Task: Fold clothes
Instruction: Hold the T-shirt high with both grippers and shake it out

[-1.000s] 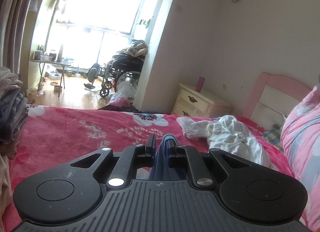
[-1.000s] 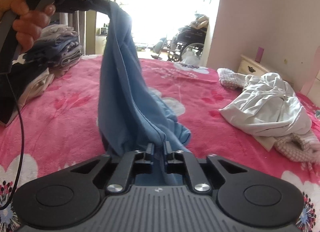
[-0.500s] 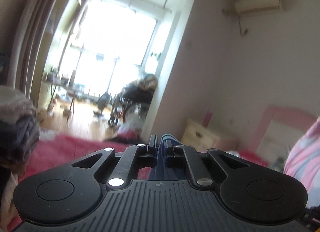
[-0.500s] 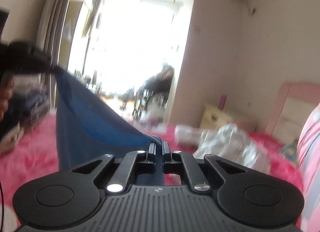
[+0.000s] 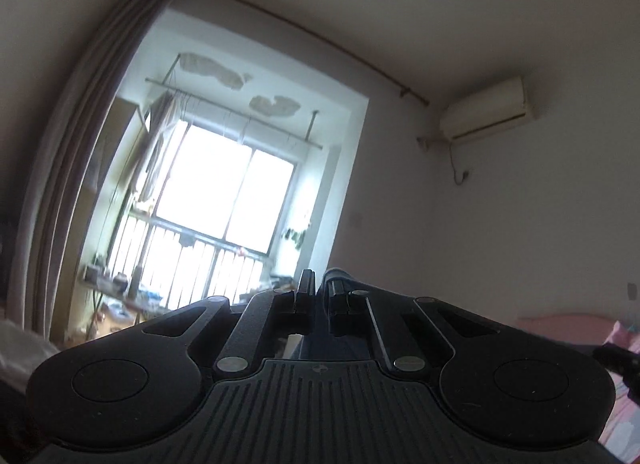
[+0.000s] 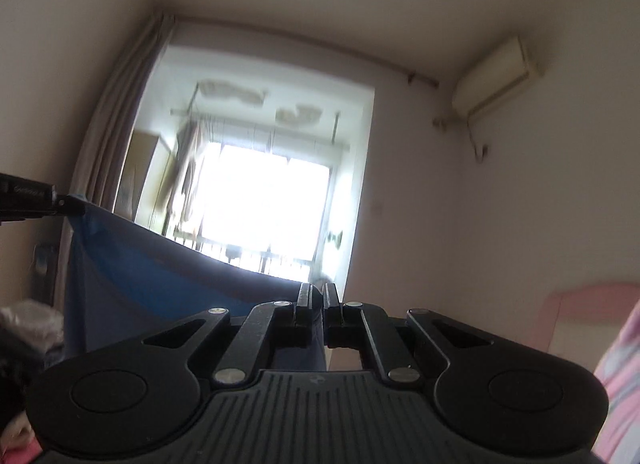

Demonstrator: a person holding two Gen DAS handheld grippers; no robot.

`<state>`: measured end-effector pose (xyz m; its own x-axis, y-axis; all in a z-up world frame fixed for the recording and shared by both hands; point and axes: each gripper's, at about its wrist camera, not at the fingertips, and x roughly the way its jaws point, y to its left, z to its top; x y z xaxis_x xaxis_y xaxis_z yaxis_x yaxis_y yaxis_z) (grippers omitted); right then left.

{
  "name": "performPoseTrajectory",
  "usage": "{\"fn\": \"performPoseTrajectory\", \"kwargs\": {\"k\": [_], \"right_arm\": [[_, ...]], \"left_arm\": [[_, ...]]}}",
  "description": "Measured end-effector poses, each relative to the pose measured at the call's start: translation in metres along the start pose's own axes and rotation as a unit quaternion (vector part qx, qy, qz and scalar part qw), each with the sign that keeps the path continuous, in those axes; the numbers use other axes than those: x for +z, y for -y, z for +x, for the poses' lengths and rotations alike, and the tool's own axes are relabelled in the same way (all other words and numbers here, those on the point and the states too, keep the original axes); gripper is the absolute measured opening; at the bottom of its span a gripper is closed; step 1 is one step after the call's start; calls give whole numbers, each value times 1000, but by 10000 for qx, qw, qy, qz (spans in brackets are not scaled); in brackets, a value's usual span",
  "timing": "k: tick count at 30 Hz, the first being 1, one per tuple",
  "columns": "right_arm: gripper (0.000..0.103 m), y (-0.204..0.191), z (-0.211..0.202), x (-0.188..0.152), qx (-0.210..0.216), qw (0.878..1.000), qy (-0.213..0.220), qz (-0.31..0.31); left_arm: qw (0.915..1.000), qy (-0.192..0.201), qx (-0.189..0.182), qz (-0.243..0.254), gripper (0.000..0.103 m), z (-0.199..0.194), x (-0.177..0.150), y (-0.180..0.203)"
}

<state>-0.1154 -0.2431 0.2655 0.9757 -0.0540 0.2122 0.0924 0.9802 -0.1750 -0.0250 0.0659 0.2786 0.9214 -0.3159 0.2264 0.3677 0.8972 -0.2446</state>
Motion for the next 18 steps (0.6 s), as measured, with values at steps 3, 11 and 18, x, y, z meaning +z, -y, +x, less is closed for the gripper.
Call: {"fn": "performPoseTrajectory", "kwargs": {"k": [3,11,18], "right_arm": [[5,5,-6,25,-68,9994,342,-2],[5,16,-22,74,-149,9951,978,-21],[5,18,-39,84,-266,9928,1166,-16]], "left_arm": [[9999,126,-56,67,5,-5,16,7],[9981,431,-214,386,5,-25,51,30],[9980,373,-236,456,5,-49,50,35]]}}
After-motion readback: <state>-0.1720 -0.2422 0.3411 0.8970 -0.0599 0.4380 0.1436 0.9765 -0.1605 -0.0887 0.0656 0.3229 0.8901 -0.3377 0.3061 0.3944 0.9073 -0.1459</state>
